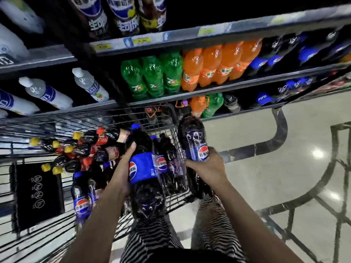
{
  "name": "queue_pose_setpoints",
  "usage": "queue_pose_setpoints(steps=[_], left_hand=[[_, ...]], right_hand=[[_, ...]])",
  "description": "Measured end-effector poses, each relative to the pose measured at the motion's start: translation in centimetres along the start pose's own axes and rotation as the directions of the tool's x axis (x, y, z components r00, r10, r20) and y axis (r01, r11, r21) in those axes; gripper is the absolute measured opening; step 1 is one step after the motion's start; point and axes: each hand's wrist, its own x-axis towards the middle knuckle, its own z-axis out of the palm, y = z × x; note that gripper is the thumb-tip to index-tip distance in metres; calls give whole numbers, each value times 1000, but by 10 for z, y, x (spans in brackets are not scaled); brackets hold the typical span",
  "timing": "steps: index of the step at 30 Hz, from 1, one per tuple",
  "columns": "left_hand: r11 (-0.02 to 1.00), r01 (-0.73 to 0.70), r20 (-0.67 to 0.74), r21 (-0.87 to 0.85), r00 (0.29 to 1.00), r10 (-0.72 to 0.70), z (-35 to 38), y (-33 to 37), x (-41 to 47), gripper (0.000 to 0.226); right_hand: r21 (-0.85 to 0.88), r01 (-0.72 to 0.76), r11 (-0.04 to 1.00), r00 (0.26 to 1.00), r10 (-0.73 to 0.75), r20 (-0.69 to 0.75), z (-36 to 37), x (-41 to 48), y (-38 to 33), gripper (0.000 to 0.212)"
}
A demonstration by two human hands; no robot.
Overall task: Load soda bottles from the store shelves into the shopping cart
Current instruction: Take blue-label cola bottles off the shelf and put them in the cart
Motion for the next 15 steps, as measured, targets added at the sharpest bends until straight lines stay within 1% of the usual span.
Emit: queue_pose_setpoints(steps=[2,4,6,9,12,13,15], left_hand=[[999,-42,-11,-27,999,42,43,-12,-8,43],[996,-42,8,-79,999,43,87,-28,-10,54],[992,-43,27,-122,999,46,137,-44,-14,57],[992,-39,77,-118,996,48,211,-63,-16,60],[996,30,73,-85,997,-24,272,-78,-9,59],[996,32,78,-82,997,-25,288,-83,-4,61],[995,73,124,-67,990,-64,321,-92,7,60]], right_hand=[[6,38,999,999,-38,5,-44,12,14,57],[14,58,998,998,-58,21,-92,25,33,54],[31,57,998,998,-58,31,-140,39,55,57],[47,36,998,999,-37,8,-209,58,87,59],[64,-1,998,1000,2,-27,-266,75,114,57],[74,-20,997,999,23,-37,-282,81,122,56],[95,-64,993,996,69,-50,-306,97,139,56]])
